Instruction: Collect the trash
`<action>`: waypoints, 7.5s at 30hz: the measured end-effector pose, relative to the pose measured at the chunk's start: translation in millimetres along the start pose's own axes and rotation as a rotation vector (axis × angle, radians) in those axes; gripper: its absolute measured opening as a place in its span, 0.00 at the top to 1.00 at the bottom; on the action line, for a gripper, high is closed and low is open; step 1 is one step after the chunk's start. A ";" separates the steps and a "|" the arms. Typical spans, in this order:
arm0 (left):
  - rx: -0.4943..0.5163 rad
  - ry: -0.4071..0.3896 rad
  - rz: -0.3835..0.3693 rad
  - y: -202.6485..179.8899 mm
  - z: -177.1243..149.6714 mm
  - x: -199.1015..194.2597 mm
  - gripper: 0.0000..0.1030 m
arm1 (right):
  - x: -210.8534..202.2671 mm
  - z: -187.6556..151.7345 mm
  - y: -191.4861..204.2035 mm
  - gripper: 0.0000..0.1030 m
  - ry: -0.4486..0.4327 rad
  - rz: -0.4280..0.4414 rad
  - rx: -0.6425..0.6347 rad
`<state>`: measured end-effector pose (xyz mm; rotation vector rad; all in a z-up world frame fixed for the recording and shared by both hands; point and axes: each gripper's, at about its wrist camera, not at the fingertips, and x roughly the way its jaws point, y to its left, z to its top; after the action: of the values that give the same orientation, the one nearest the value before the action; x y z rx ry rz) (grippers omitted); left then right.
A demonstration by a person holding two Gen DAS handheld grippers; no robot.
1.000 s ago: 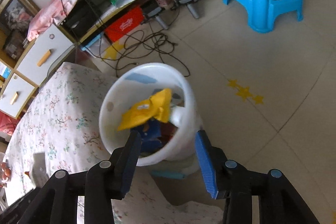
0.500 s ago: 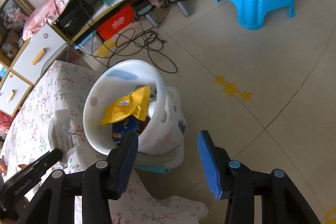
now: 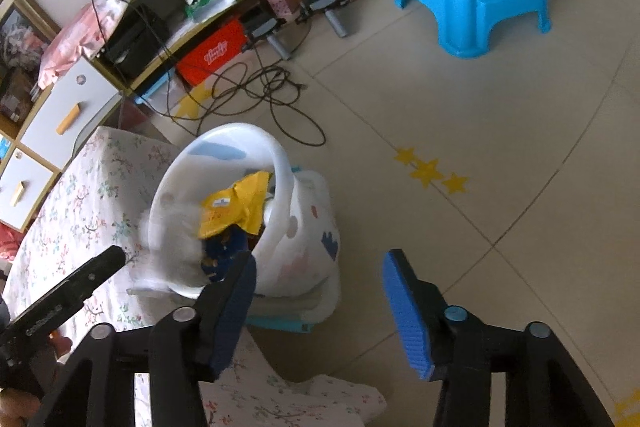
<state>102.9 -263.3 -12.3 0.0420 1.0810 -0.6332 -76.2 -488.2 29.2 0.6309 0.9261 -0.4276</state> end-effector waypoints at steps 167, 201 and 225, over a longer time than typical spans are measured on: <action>-0.003 0.052 -0.050 -7.2 13.3 32.1 0.21 | 46.4 5.3 39.3 0.41 0.045 0.048 0.076; -0.048 -0.121 0.208 81.0 -101.7 -126.1 0.00 | -22.2 -64.9 131.2 0.19 -0.073 0.031 -0.267; -0.148 -0.168 0.257 108.1 -141.6 -163.0 0.00 | -22.1 -133.3 188.5 0.01 -0.107 -0.081 -0.523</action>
<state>-8.4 -52.3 25.2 -0.0012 0.9382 -0.3185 -56.7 -257.9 47.8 0.0932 0.9151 -0.2709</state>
